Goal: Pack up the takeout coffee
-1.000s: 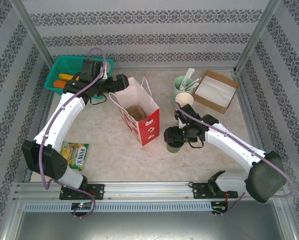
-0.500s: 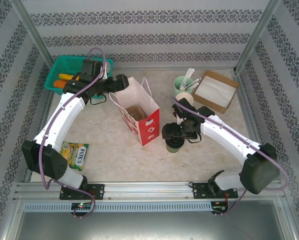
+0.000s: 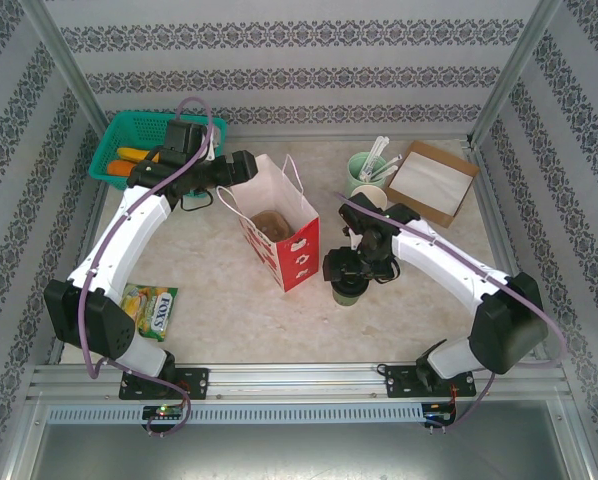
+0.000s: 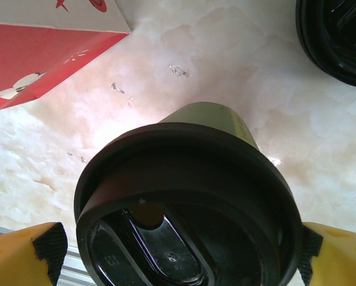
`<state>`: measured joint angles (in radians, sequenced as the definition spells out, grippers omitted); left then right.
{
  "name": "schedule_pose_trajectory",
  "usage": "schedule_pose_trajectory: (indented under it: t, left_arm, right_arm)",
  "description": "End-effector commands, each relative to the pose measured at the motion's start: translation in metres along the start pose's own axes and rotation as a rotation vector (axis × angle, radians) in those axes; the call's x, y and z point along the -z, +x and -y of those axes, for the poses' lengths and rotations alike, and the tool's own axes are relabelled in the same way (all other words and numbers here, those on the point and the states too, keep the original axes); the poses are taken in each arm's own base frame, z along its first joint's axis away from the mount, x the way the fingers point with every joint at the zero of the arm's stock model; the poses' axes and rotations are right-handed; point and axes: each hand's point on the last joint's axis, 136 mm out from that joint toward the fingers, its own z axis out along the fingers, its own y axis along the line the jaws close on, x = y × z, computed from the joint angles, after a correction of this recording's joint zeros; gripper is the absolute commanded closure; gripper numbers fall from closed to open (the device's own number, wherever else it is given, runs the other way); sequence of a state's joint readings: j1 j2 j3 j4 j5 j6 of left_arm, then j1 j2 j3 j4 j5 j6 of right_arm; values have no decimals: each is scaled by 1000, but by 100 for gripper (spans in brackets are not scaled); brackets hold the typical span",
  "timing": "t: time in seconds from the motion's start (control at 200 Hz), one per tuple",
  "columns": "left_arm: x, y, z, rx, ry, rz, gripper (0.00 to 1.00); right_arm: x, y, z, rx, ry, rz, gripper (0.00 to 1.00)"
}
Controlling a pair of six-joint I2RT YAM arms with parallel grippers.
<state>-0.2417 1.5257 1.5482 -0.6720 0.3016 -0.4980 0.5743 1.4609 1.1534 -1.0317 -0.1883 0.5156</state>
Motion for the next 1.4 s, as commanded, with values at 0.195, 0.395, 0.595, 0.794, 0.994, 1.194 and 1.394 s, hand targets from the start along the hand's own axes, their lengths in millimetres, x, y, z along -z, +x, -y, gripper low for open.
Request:
schedule_pose_trajectory:
  t: [0.195, 0.395, 0.595, 0.794, 0.994, 1.194, 1.394]
  left_arm:
    - [-3, -1, -5, -1, -18, -4, 0]
    - [-2, -1, -3, -9, -15, -5, 0]
    - [-4, 0, -5, -14, -21, -9, 0]
    - [-7, 1, -8, -25, -35, -19, 0]
    - [-6, 0, -6, -22, -26, -17, 0]
    - [-5, 0, -6, -24, -23, -16, 0]
    - [-5, 0, -5, -27, -23, -17, 0]
  right_arm:
    - [-8, 6, -4, 61, 42, -52, 2]
    - [-6, 6, 8, 40, 139, -63, 2]
    - [-8, 8, 7, 25, 167, -100, 2]
    - [-7, 7, 9, 17, 185, -107, 2]
    - [-9, 9, 13, 15, 205, -117, 4]
    - [-11, 9, 14, 19, 217, -122, 4]
    - [-11, 10, 15, 26, 234, -131, 2]
